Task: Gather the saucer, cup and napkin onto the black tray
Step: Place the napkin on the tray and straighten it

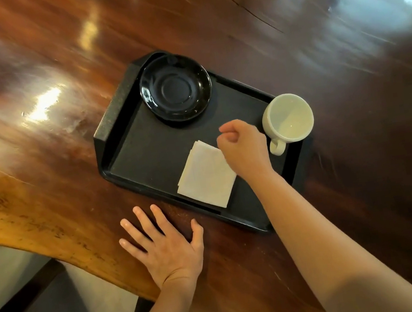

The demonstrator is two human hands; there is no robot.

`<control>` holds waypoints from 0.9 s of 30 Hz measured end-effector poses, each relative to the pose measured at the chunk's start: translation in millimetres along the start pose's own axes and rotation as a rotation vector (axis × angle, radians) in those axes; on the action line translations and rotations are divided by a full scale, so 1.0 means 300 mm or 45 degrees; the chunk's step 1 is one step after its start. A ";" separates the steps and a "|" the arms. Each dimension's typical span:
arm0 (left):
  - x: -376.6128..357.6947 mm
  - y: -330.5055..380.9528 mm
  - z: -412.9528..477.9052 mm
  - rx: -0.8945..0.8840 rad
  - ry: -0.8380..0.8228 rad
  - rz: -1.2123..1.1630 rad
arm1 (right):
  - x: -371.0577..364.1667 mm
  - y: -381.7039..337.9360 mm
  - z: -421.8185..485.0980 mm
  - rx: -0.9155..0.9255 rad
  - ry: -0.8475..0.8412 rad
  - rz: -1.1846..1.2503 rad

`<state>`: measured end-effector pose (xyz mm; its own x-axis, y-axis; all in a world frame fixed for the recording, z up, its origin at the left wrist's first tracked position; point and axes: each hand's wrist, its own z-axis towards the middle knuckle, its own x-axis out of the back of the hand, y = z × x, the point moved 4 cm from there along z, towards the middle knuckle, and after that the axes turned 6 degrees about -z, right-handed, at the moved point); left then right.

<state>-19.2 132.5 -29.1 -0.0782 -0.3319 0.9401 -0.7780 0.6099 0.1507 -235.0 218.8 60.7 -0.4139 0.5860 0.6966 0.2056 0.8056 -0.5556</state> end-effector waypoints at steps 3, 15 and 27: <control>-0.004 0.000 0.002 0.005 -0.005 0.006 | -0.021 0.062 -0.043 0.099 -0.076 -0.448; -0.002 0.002 0.001 0.021 -0.028 0.023 | -0.032 0.099 -0.022 -0.053 -0.288 -0.411; -0.002 -0.001 -0.001 0.002 -0.003 -0.012 | 0.013 0.186 -0.013 -0.340 -0.199 0.002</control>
<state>-18.7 132.6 -29.7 -0.0722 -0.3392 0.9379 -0.7798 0.6055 0.1590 -221.5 266.5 34.1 -0.5407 0.5836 0.6059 0.4236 0.8111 -0.4033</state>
